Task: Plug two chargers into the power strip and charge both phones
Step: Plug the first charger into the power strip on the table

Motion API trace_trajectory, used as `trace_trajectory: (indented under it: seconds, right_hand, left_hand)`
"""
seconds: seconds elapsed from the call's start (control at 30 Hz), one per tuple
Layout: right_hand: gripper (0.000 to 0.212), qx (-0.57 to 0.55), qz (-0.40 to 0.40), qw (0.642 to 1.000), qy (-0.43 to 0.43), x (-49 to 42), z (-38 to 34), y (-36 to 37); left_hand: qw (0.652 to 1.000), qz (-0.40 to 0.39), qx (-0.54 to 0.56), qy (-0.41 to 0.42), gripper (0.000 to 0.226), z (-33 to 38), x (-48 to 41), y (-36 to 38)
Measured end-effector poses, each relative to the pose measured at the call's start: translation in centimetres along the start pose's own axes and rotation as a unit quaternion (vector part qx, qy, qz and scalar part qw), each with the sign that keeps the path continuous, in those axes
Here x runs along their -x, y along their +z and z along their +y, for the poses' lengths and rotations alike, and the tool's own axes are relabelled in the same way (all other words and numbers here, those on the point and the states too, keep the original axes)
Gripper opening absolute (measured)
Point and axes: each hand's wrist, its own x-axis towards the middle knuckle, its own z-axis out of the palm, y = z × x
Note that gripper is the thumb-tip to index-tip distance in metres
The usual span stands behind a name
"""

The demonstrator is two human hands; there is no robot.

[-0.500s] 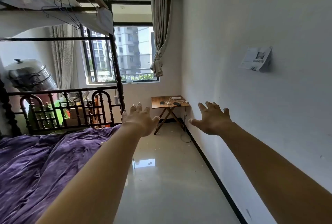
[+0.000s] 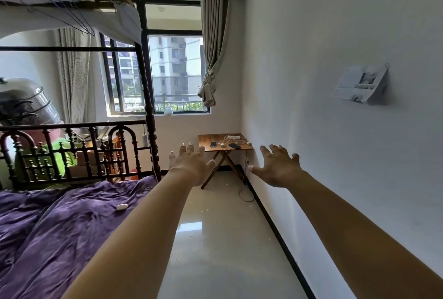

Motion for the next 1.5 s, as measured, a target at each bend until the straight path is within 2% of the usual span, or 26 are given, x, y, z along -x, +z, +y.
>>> trace_trajectory:
  seconds: [0.37,0.9,1.5]
  right_hand:
    - [0.078,0.013,-0.022,1.0,0.008,-16.2,2.0,5.4]
    - [0.078,0.019,-0.021,0.998,0.051,-47.3,1.7,12.4]
    - [0.076,0.031,-0.047,0.997,0.047,-85.5,9.9,22.4]
  left_hand:
    - [1.0,-0.009,0.0,0.026,0.064,0.8,-17.0,5.3]
    - [0.997,-0.007,-0.009,0.08,0.065,-2.2,-50.6,12.7]
    - [0.997,-0.031,0.013,0.065,0.062,1.4,-88.9,24.3]
